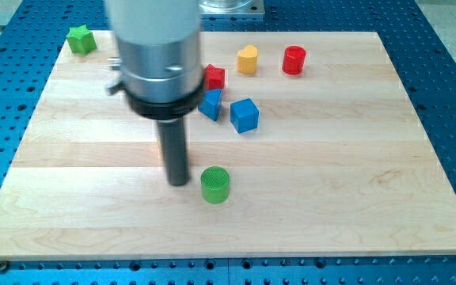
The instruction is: Move the blue cube to the top right of the yellow hexagon
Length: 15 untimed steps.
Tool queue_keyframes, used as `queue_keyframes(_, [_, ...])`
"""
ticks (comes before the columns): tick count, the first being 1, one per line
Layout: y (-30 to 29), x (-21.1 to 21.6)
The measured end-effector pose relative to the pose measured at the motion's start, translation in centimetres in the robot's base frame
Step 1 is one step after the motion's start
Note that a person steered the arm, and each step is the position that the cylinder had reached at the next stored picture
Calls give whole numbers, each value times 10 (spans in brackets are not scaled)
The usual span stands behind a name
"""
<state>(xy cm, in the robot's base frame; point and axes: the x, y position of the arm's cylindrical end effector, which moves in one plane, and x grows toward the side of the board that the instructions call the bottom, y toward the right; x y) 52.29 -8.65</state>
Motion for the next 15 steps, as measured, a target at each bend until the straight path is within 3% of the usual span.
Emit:
queue_keyframes(4, [7,-25])
queue_keyframes(5, [36,-23])
queue_keyframes(6, [26,-39])
queue_keyframes(7, [-22,-36])
queue_keyframes(9, [166,-47])
queue_keyframes(10, [182,-78])
queue_keyframes(12, [160,-90])
queue_keyframes(14, [55,-64])
queue_keyframes(15, [70,-52])
